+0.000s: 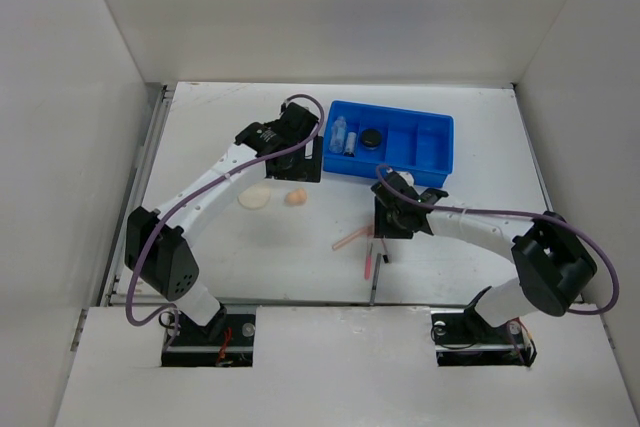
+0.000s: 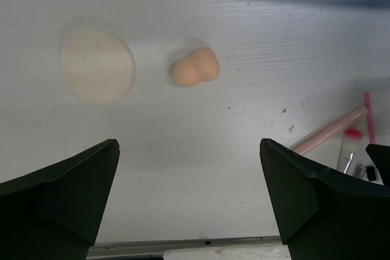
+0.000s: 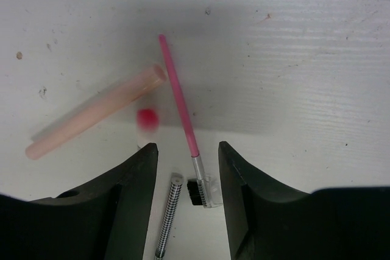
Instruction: Organize the makeup
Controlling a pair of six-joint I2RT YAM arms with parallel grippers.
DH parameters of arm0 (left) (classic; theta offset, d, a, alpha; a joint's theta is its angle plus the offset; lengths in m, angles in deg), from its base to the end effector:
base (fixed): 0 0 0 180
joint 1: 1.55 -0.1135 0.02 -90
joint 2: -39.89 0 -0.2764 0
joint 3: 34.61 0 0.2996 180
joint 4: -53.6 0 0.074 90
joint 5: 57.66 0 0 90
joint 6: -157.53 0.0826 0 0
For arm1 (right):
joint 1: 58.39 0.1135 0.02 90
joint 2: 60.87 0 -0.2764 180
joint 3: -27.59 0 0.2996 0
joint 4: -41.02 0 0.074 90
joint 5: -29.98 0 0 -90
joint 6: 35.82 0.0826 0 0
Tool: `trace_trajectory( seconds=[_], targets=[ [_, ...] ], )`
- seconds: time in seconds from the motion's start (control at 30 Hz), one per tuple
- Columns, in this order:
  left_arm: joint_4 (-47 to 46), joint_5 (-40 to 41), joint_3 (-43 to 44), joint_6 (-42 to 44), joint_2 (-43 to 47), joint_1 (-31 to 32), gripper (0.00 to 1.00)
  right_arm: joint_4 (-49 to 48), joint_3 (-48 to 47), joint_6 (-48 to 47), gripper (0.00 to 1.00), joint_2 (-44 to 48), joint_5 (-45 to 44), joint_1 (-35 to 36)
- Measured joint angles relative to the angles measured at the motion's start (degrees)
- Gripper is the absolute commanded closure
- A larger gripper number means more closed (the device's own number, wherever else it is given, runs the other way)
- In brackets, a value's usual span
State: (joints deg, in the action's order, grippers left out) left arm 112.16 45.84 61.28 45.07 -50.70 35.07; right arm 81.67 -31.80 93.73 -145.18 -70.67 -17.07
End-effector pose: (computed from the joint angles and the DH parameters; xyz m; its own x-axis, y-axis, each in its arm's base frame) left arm 0.3434 -0.2312 0.2939 -0.7732 0.1118 -0.6243 0.1867 0.9808 -0.0556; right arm 0.2568 0.2054 0.1210 -0.9039 0.0386 -0.4260 -0.0207 0.9908 0.1336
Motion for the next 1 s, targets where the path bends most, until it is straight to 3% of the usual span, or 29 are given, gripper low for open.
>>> trace_trajectory(
  seconds=[1.0],
  targets=[
    [0.5,0.2,0.0,0.4,-2.0,0.0,0.01,-0.4,-2.4,-2.0,0.5,-4.5,1.1,0.0]
  ],
)
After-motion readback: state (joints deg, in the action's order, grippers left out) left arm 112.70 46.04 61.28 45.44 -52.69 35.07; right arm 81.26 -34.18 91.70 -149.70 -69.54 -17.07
